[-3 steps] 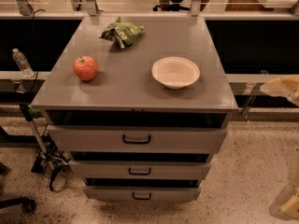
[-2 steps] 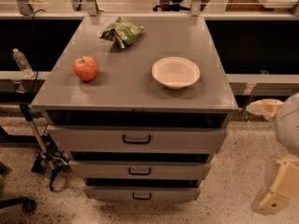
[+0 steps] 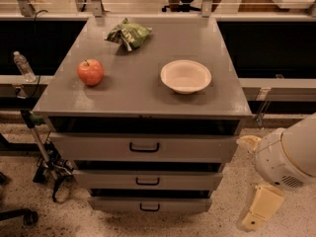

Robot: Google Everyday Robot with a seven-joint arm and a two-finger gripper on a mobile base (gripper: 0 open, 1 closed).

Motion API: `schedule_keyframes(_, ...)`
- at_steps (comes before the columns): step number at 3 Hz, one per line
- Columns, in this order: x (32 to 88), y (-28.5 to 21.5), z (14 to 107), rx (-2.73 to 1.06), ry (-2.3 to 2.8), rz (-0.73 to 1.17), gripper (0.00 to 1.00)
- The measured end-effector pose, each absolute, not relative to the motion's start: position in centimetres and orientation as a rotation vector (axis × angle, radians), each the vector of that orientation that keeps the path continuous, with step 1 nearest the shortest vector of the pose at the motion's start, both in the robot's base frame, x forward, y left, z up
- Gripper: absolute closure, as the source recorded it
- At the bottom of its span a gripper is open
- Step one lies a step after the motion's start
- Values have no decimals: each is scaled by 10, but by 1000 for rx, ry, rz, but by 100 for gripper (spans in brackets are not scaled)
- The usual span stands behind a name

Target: Open middle drawer

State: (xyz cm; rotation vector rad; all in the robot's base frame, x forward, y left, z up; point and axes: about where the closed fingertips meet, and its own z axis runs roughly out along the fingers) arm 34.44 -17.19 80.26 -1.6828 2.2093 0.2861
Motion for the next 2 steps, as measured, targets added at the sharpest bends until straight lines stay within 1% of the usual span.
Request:
schedule_keyframes(1,344,-172,803,-1683,2209,286,0)
schedule_keyframes(2,355,-158,788,-1690,2190,328,0)
